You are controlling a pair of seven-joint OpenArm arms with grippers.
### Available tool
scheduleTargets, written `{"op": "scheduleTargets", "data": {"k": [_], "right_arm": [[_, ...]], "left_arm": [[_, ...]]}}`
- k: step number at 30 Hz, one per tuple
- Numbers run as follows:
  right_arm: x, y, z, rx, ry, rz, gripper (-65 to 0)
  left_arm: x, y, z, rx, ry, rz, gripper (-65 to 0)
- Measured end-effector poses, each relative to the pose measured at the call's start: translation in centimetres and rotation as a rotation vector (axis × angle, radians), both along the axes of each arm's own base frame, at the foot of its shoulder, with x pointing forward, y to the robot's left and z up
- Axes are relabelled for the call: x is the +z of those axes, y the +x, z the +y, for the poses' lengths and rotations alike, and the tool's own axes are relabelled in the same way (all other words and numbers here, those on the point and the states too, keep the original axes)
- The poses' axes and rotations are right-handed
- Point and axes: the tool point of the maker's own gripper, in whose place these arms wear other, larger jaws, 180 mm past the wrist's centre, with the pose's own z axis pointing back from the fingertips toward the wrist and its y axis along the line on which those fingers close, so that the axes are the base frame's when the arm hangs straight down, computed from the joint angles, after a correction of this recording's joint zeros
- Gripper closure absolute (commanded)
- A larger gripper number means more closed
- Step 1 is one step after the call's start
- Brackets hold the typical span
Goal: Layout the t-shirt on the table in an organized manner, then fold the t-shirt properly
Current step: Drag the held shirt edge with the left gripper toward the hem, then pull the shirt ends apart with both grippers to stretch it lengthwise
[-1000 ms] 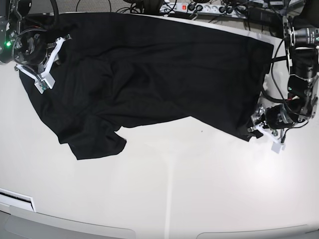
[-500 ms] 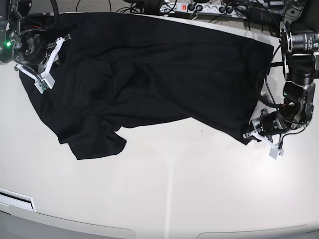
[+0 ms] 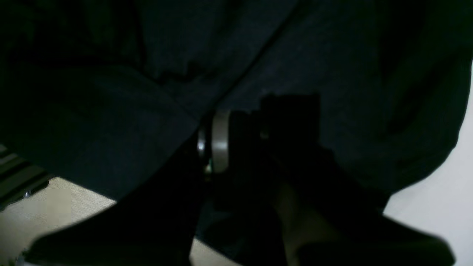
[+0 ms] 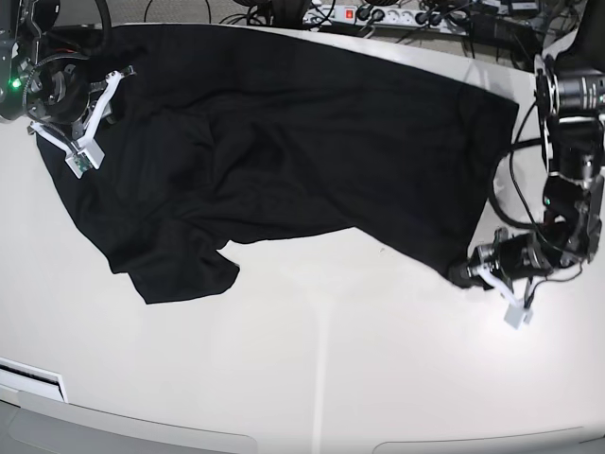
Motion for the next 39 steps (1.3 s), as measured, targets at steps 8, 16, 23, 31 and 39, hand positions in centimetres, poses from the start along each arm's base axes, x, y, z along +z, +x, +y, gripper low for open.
{"op": "scheduleTargets", "data": {"k": [8,16,23,31,39], "right_arm": [[1.4,2.8,0.9,-0.006,0.057,-0.089,-12.3],[5.4,10.1,-0.4,-0.101,0.031,-0.297,-33.3],[4.1,15.8,-2.7,-0.203,0.066,-0.303,-33.2],[1.0,19.8,-4.9,-0.367,0.256,-0.188,-33.2],[-1.0,18.2,-7.7,-0.506,0.436,-0.118,-32.7]], "left_arm": [[2.1,-0.1,-0.7,-0.119,-0.013,0.06,0.0],[-1.2,-3.9,0.9,-0.119,0.015,0.171,0.0],[-2.3,-6.1,3.8,-0.089,0.054,0.216,0.0],[-1.6,-6.6,7.4,-0.045,0.11,0.211,0.0],[-0.5,-6.3,8.6,-0.015,0.092,0.184,0.0]]}}
